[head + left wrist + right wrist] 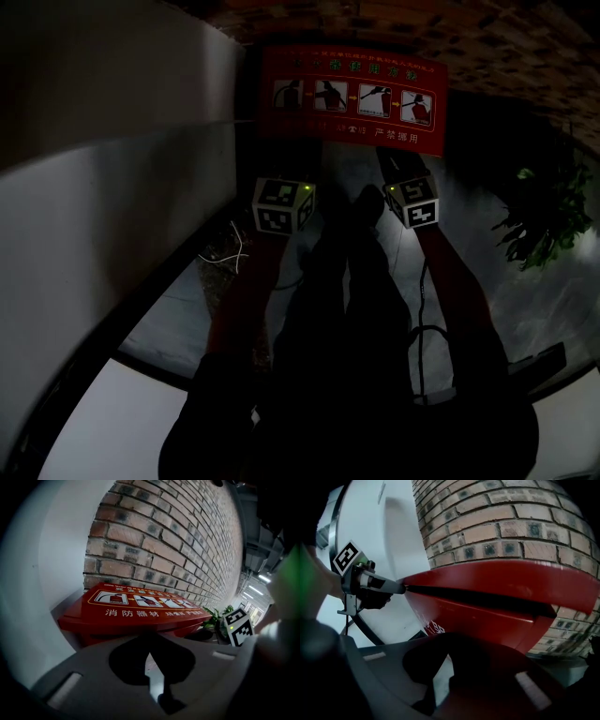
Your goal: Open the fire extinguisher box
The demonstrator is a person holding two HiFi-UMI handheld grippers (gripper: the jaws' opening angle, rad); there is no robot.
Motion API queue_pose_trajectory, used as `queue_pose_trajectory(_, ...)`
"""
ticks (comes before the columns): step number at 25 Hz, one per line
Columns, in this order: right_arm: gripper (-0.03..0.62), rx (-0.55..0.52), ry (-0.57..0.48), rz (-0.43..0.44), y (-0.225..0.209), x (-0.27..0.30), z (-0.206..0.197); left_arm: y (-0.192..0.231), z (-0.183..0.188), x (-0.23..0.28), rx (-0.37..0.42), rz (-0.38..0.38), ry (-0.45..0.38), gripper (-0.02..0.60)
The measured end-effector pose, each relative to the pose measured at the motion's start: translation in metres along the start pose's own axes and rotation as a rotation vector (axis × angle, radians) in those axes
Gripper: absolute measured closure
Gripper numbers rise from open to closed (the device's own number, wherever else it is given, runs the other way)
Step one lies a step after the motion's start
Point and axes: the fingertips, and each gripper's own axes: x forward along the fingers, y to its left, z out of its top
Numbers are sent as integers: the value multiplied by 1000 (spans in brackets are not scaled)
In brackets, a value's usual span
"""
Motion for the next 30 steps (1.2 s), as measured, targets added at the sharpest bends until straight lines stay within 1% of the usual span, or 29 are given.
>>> queue_pose_trajectory(3,594,16,59,-20,-7,1,-21,-3,8,-6,0,-8,-21,578)
queue_pose_trajectory(4,594,20,63,-16,-5,2,-22,-3,11,-9,4,-9,-29,578)
queue_pose_trajectory(6,594,25,41,9,6,2,-10,-4,16,-19,14,-9,-42,578)
queue_pose_trajectory(8,594,29,39,19,9,-1,-7,-7,25,-27,23,-12,-59,578)
queue_pose_trajectory(16,594,26,61,14,-3,-6,1,-14,86,-32,86,-39,-141,578)
queue_pose_trajectory(23,594,45,59,17,-3,-9,-1,-19,112,-28,132,-61,-142,578)
queue_pose_trajectory(26,594,49,54,14,-5,-8,-1,-19,121,-24,142,-57,-139,578)
queue_pose_trajectory(30,594,49,58,31,-1,-9,1,-17,136,-21,158,-50,-158,578)
